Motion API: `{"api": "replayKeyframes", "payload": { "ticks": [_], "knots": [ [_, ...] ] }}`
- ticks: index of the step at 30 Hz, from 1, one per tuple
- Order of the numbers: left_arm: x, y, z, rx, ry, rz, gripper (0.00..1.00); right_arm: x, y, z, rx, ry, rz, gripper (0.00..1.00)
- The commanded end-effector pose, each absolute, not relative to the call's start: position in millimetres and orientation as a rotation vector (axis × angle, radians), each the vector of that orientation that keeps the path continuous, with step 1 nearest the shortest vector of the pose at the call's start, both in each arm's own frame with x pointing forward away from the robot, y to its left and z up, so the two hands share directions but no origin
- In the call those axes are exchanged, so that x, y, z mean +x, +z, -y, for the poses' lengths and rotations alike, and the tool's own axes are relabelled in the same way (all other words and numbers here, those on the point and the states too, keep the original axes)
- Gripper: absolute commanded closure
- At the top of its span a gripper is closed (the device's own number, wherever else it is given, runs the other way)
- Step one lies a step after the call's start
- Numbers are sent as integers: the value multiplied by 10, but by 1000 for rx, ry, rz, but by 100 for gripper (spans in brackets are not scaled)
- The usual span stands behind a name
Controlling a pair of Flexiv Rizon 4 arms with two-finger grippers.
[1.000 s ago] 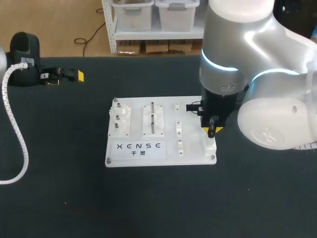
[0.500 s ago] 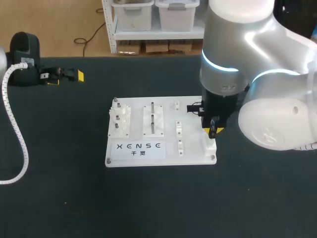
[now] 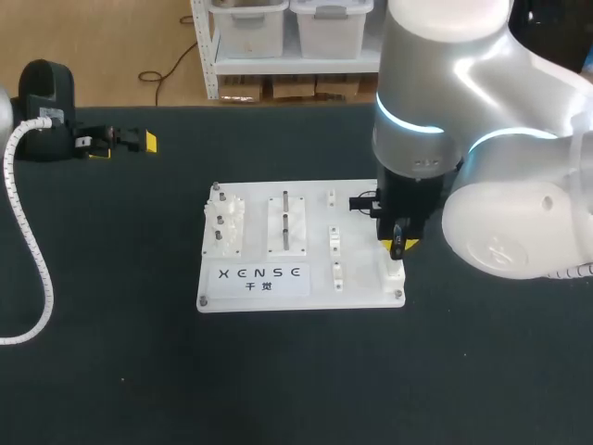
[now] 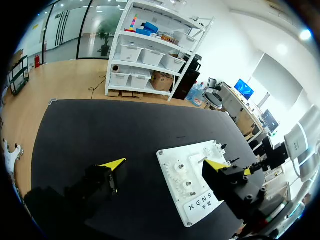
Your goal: Insert the USB connector, Ethernet cable, and multi-pin plug into their matching sockets one by one.
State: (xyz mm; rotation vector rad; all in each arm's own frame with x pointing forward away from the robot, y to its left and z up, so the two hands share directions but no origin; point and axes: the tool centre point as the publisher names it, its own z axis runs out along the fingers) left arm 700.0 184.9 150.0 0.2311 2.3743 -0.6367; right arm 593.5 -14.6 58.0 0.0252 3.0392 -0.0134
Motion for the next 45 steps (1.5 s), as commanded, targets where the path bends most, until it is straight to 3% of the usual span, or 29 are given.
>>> {"api": "replayKeyframes", "payload": {
  "ticks": [1, 45],
  "knots": [
    [7000, 1500, -1850, 231, -636, -2374, 0, 5970, 533, 143, 27, -24, -3049, 100],
    [7000, 1500, -1850, 231, -636, -2374, 0, 5820, 241, 231, 110, -93, -3099, 100]
  ]
}}
